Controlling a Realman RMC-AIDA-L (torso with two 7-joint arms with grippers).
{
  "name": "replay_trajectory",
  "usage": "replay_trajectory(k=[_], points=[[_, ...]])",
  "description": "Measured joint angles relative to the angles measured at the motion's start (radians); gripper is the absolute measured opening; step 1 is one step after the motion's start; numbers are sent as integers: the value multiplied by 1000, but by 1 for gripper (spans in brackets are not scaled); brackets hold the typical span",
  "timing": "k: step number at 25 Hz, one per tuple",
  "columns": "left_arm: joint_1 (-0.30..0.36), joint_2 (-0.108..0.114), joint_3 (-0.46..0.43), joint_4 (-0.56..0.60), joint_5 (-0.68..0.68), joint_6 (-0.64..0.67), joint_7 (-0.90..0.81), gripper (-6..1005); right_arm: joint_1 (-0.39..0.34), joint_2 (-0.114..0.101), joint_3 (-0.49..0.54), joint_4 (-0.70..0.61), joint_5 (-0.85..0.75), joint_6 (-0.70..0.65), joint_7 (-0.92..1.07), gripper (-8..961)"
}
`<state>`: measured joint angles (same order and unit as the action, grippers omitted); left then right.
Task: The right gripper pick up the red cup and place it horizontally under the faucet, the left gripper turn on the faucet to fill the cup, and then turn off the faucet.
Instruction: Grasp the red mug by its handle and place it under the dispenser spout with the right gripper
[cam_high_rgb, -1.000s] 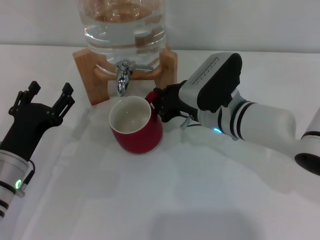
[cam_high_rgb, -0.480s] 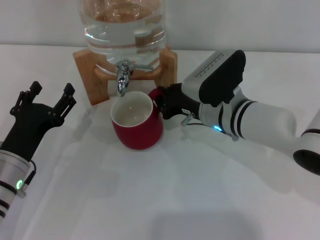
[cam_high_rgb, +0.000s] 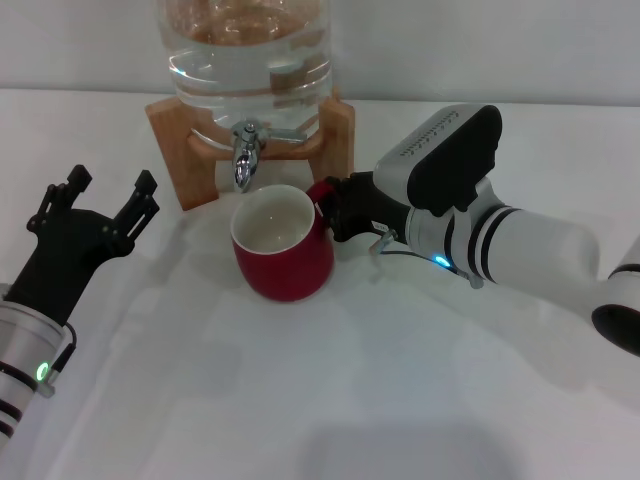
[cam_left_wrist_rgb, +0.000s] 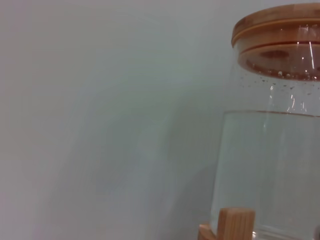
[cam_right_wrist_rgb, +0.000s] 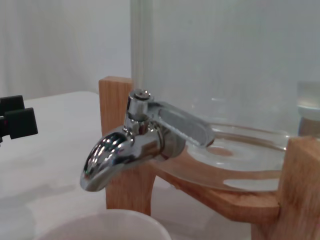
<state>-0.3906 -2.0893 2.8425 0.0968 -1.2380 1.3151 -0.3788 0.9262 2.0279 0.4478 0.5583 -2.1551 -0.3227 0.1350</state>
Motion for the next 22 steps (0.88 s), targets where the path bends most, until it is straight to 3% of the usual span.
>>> replay_trajectory(k=[14,22], points=[[2,0,0,12,10,-8,1,880,-8,0,-29,14,-10,-10,-1,125],[0,0,0,12,9,-8,2,880,-8,0,-23,13,-2,-4,0,250]])
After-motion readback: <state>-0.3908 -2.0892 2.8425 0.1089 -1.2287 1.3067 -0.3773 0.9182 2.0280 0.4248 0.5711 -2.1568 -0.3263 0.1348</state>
